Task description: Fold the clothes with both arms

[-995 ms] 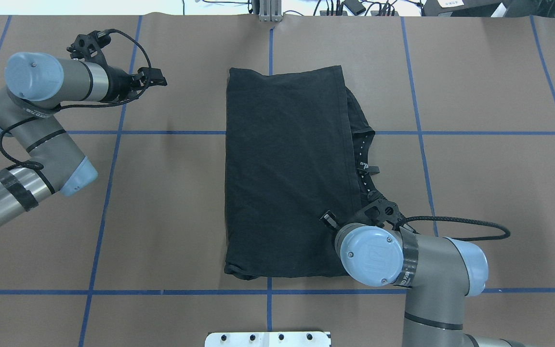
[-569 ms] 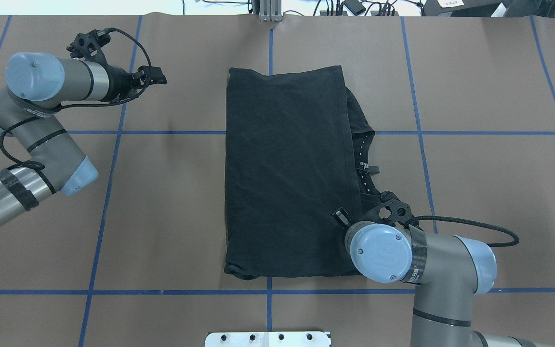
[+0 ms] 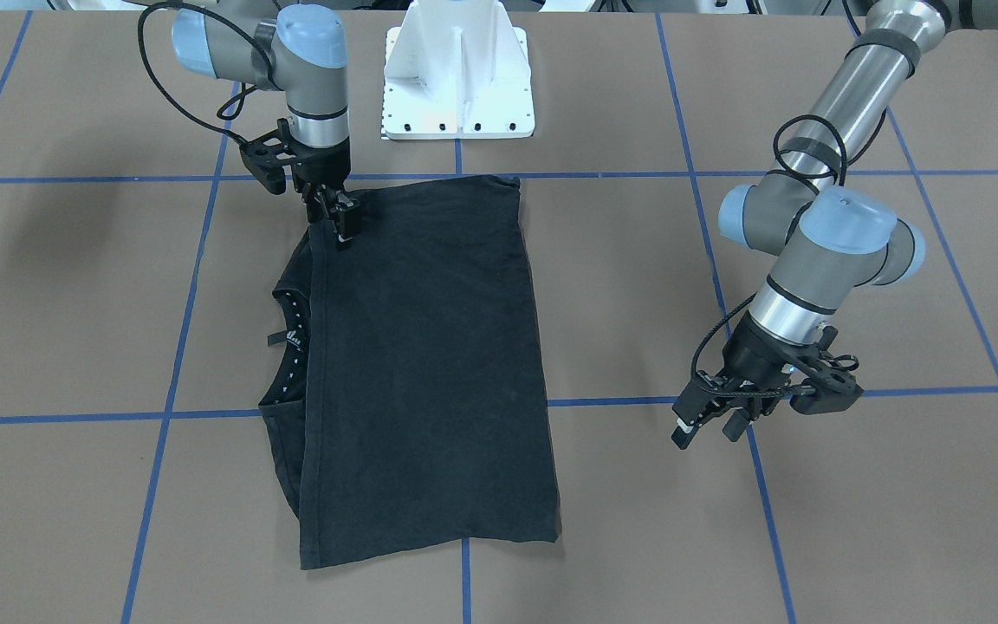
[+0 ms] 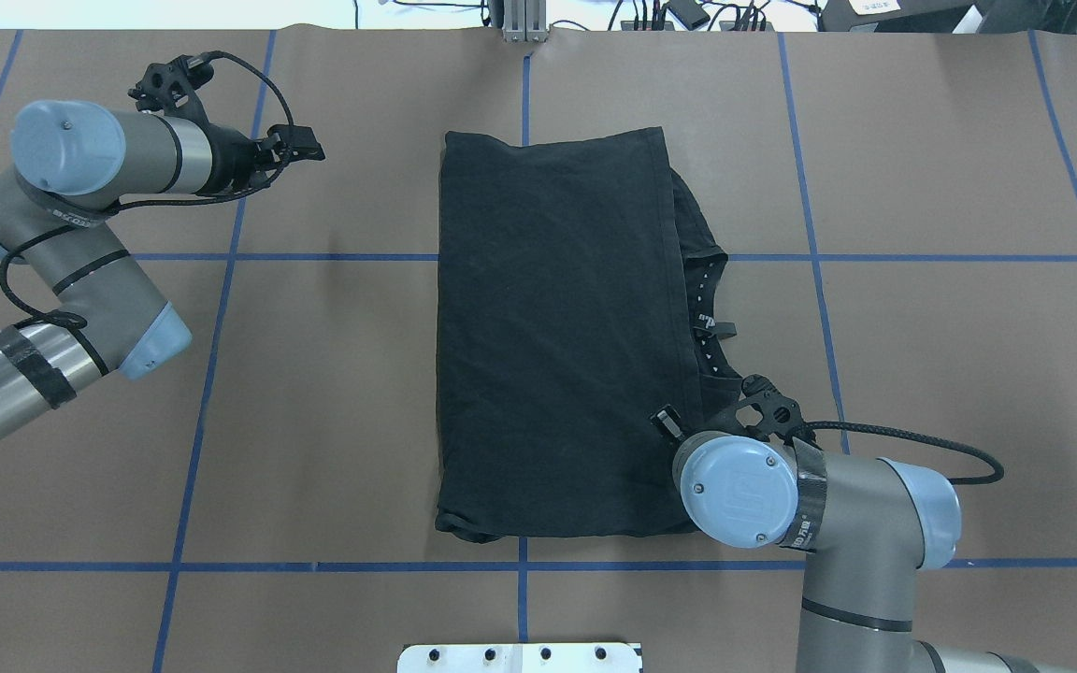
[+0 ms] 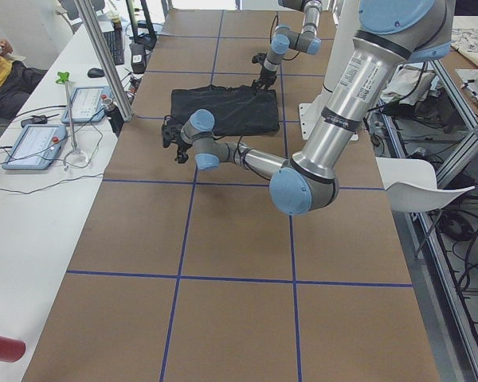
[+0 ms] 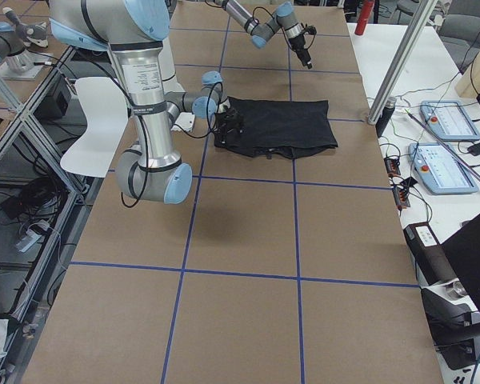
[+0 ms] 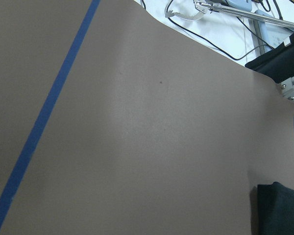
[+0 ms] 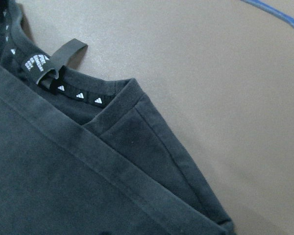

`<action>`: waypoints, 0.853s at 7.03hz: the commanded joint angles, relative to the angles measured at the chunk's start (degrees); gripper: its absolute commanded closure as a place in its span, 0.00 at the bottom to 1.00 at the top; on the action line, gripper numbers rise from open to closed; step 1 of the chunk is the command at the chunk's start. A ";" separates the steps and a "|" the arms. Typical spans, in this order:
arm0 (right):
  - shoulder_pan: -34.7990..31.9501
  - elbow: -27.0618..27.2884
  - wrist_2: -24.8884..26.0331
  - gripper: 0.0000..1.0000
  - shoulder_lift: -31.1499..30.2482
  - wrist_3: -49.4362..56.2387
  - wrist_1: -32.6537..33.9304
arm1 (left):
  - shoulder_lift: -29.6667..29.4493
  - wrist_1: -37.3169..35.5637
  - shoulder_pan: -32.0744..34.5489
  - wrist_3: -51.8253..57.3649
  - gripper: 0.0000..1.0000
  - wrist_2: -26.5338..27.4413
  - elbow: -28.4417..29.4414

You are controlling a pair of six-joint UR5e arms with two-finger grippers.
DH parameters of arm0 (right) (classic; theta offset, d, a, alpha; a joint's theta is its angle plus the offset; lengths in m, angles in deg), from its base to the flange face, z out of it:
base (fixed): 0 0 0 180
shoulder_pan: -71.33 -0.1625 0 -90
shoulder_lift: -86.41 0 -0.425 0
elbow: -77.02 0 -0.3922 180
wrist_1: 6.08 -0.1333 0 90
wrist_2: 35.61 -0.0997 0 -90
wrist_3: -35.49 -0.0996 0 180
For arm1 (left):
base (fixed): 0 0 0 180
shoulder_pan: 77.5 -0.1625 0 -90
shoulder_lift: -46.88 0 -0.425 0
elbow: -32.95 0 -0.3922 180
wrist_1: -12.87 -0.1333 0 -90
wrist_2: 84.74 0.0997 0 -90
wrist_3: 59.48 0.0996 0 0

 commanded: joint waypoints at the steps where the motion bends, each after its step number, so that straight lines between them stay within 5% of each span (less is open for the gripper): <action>1: 0.09 -1.14 0.00 0.28 0.13 -0.10 0.00 | -0.06 0.00 0.01 -0.26 0.03 -0.02 -0.06; 2: 0.18 -1.40 0.00 0.39 0.48 -0.54 0.00 | -0.06 0.00 0.01 -0.34 0.03 -0.02 -0.15; 3: 0.09 -1.41 -0.18 0.75 0.66 -0.89 0.00 | -0.06 0.00 0.01 -0.43 0.03 -0.02 -0.15; 4: -0.17 -1.41 -0.27 1.00 0.57 -1.33 0.00 | 0.03 0.00 0.01 -0.52 0.03 -0.02 -0.23; 6: -0.26 -1.49 -0.44 1.00 0.40 -1.07 -0.18 | 0.11 0.00 0.01 -0.52 0.03 -0.11 -0.58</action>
